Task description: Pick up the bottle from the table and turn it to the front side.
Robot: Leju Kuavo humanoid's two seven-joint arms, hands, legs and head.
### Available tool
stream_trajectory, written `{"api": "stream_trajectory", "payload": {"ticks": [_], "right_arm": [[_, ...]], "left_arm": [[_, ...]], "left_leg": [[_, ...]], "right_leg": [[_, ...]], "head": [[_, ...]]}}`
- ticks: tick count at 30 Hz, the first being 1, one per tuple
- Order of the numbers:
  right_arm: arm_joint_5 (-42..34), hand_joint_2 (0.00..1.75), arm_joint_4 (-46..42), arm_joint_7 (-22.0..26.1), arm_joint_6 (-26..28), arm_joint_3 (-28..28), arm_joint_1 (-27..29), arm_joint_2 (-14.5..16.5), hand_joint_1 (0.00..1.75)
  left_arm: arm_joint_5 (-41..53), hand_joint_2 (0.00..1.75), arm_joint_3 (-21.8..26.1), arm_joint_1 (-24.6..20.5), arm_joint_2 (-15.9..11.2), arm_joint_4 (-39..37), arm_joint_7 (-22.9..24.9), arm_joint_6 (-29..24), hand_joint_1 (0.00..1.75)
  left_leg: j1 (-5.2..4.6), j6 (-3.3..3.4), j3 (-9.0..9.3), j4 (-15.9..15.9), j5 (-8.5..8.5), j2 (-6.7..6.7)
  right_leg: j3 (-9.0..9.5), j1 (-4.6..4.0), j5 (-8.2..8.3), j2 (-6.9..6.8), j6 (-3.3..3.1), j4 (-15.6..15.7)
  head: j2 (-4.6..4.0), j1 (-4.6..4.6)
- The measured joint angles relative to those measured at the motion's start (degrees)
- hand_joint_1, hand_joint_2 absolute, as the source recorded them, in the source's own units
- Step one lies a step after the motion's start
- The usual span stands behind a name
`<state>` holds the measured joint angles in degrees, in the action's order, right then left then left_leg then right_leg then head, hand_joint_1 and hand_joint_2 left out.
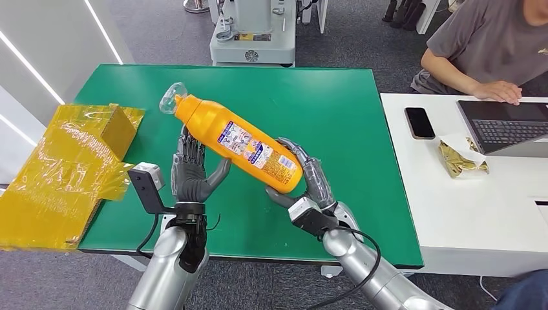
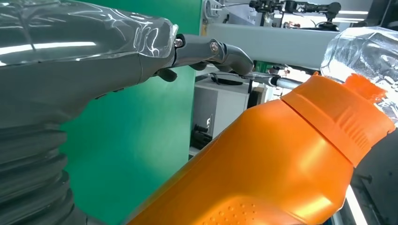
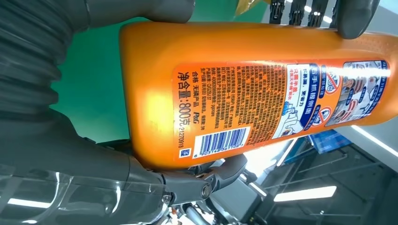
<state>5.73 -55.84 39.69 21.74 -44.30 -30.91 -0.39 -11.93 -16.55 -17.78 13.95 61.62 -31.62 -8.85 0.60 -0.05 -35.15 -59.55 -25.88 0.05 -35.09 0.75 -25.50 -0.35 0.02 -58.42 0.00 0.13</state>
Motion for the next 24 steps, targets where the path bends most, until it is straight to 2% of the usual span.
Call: {"api": "stream_trajectory", "payload": {"ticks": [12,24], "right_arm": [[-2.10,1.75,8.49,-0.05,-5.84,-3.84,-2.65,1.33,1.75],[-2.12,1.75,11.29,0.08,-6.11,-5.34,-2.70,2.13,1.75]], "left_arm": [[-4.97,1.75,-0.45,-2.15,-0.91,-4.90,-2.31,-0.82,0.00],[-5.65,1.75,-0.55,-2.05,-0.92,-4.93,-2.33,-0.91,0.00]], "left_leg": [[0.01,0.00,0.00,0.01,0.00,0.00],[0.00,0.00,0.00,0.00,0.00,0.01]], "right_leg": [[-0.02,-0.01,0.00,0.01,-0.01,0.00],[-0.02,0.00,0.00,0.01,-0.01,0.00]], "head": [[0.00,-0.01],[0.00,0.00]]}}
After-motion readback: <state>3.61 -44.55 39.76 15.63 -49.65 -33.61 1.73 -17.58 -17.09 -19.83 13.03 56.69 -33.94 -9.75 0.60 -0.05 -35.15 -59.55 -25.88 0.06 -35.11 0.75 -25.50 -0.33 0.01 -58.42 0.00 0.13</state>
